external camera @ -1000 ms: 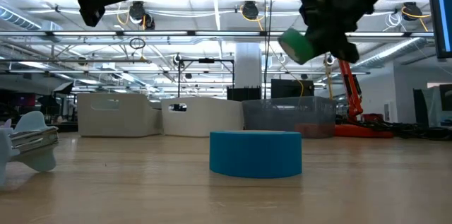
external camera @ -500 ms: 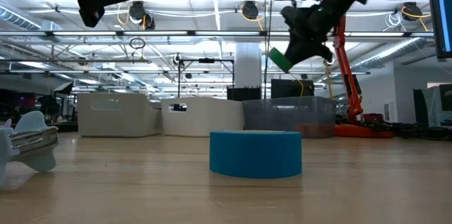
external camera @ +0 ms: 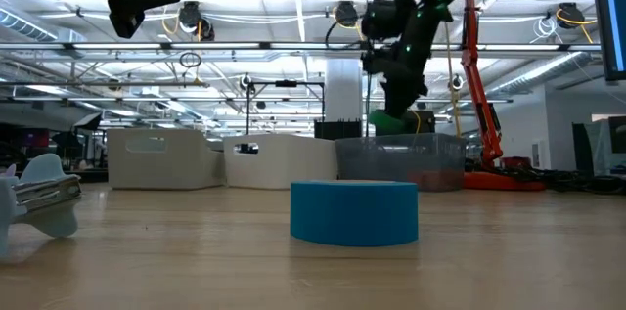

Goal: Pick and place Stapler, Stapler remover, tape
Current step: Put the green tape into the black bin

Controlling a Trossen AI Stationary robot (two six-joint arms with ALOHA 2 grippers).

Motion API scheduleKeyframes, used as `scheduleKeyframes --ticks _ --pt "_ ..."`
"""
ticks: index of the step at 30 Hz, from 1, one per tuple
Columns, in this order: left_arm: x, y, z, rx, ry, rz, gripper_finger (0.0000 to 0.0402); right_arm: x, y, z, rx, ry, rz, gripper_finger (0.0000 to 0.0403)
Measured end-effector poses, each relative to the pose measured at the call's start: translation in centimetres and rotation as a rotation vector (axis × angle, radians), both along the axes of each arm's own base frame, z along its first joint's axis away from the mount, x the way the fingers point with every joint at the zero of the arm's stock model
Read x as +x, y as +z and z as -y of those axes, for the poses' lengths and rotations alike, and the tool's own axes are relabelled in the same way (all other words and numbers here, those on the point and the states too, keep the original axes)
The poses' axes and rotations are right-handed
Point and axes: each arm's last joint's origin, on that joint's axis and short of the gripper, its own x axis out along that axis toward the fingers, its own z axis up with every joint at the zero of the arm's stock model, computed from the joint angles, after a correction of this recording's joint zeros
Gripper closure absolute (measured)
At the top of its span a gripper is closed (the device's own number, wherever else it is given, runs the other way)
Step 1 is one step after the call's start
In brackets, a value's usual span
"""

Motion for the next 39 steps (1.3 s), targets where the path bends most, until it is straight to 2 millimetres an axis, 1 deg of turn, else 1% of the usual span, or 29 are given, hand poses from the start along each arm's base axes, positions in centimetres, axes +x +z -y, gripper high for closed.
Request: scheduleKeyframes --ticks 5,13,17,22,30,39 --pt "0.0 0.0 0.0 -0.001 0.0 0.0 0.0188 0.3 -2.6 1.2 0.034 0.039 -0.092 0.0371" --pt "0.0 0.0 -0.1 0.004 0.022 0.0 0.0188 0.7 -4.8 2.3 -0.017 0.082 -0.19 0.0363" --pt "0.0 0.0 -0.1 0.006 0.028 0.0 0.0188 0.8 -4.9 2.4 -0.033 0.117 -0.189 0.0365" --pt "0.0 0.0 -0.1 0.007 0.036 -0.001 0.0188 1.0 -4.8 2.5 -0.06 0.131 -0.165 0.0356" --pt "0.0 0.0 -0.1 0.011 0.045 -0.001 0.0188 1.0 -4.8 2.5 -0.076 0.187 -0.179 0.0351" --pt "0.0 0.0 -0.1 0.008 0.046 -0.001 0.0188 1.2 -4.7 2.6 -0.098 0.223 -0.178 0.0311"
